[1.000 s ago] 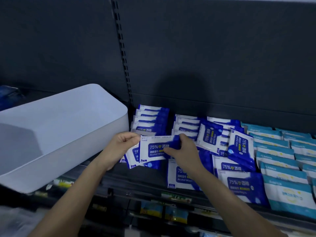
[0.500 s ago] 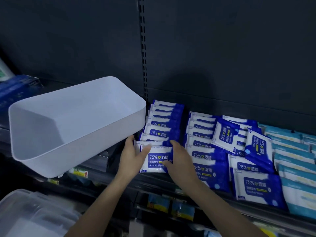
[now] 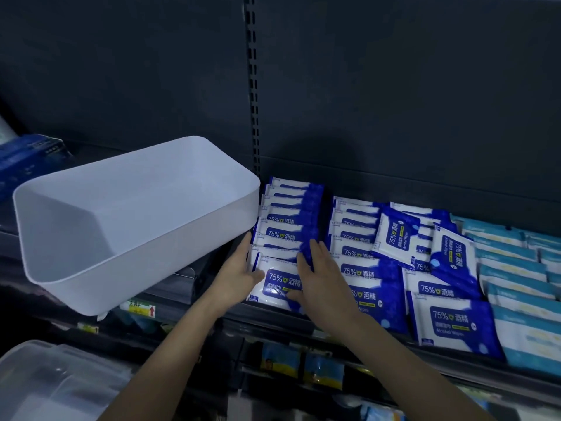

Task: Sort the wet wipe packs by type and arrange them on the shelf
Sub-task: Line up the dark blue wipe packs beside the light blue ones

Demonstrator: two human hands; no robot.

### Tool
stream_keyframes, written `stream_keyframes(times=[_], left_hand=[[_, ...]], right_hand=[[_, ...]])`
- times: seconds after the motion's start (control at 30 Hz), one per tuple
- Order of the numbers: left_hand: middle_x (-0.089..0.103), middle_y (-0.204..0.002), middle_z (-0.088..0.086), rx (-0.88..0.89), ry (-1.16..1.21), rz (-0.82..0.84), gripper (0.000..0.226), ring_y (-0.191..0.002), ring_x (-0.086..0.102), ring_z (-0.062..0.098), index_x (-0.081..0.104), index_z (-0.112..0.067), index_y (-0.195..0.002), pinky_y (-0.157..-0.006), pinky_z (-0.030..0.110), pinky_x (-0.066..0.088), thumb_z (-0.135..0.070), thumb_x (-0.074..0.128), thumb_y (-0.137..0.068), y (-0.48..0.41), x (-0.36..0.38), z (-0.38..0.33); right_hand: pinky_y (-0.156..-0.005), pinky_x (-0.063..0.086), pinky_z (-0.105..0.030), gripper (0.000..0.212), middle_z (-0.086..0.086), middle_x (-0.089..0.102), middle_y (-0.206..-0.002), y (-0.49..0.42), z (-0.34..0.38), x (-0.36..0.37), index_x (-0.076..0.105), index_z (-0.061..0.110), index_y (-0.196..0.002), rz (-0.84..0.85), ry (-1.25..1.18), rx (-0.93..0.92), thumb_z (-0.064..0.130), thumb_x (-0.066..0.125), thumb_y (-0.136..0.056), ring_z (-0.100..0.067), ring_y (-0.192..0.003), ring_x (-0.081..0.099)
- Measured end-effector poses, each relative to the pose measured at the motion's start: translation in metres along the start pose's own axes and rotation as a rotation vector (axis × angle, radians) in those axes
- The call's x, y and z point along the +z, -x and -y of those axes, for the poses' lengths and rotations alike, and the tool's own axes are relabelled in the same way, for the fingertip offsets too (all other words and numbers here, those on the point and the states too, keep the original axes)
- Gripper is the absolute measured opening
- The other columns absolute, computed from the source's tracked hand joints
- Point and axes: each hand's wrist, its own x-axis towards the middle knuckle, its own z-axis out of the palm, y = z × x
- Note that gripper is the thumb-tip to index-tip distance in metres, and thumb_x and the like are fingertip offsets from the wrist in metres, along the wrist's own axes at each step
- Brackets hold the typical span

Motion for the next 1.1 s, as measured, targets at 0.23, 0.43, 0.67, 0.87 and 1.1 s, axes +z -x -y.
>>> stream_keyframes(times=[0.23, 0.43, 0.67, 0.87, 1.1], left_hand=[[0.060, -0.118, -0.016, 0.015, -0.039, -0.075, 0.058, -0.101, 0.058, -0.012, 0.042, -0.024, -0.135, -0.095, 0.017, 0.048, 0.000, 0.065, -0.087, -0.012, 0.004, -0.001], [0.062, -0.118, -0.013, 0.004, -0.007, -0.047, 0.065, -0.098, 0.062, -0.006, 0.037, -0.033, -0.136, -0.077, 0.016, 0.054, 0.009, 0.055, -0.090, -0.004, 0.002, 0.004], [0.059, -0.122, -0.013, -0.008, -0.008, 0.010, 0.068, -0.104, 0.061, -0.002, 0.032, -0.034, -0.138, -0.084, 0.019, 0.053, 0.008, 0.056, -0.090, -0.007, 0.002, 0.005], [0.041, -0.140, -0.012, 0.027, -0.245, 0.000, 0.068, -0.129, 0.037, 0.003, 0.034, -0.034, -0.136, -0.110, 0.029, 0.034, -0.009, 0.071, -0.084, -0.007, 0.009, 0.007], [0.033, -0.143, 0.001, 0.233, -0.600, -0.161, 0.075, -0.115, 0.026, -0.007, 0.030, -0.015, -0.146, -0.094, 0.007, 0.026, -0.019, 0.072, -0.084, -0.009, 0.029, -0.007]], right_hand=[[-0.120, 0.008, -0.036, 0.075, -0.015, 0.005, -0.159, -0.019, 0.002, -0.013, 0.034, 0.006, -0.142, -0.049, -0.060, -0.022, 0.046, 0.062, -0.085, -0.026, -0.148, 0.003], [-0.120, 0.005, -0.039, 0.078, -0.012, -0.006, -0.160, -0.007, -0.013, -0.013, 0.029, 0.017, -0.146, 0.073, -0.088, -0.100, 0.043, 0.067, -0.083, -0.025, -0.147, -0.006], [-0.120, 0.009, -0.035, 0.097, -0.011, 0.004, -0.160, -0.012, -0.007, -0.015, 0.003, 0.010, -0.152, 0.124, -0.063, -0.117, 0.045, 0.064, -0.085, -0.023, -0.147, 0.005], [-0.118, 0.012, -0.039, 0.084, -0.008, 0.027, -0.153, -0.011, -0.014, -0.020, 0.020, 0.007, -0.149, 0.096, 0.007, -0.142, 0.046, 0.061, -0.087, -0.021, -0.140, 0.026], [-0.114, 0.018, -0.029, 0.056, -0.007, 0.030, -0.153, -0.004, -0.039, -0.042, 0.039, 0.011, -0.142, -0.046, -0.158, -0.105, 0.034, 0.056, -0.094, -0.021, -0.139, 0.028]])
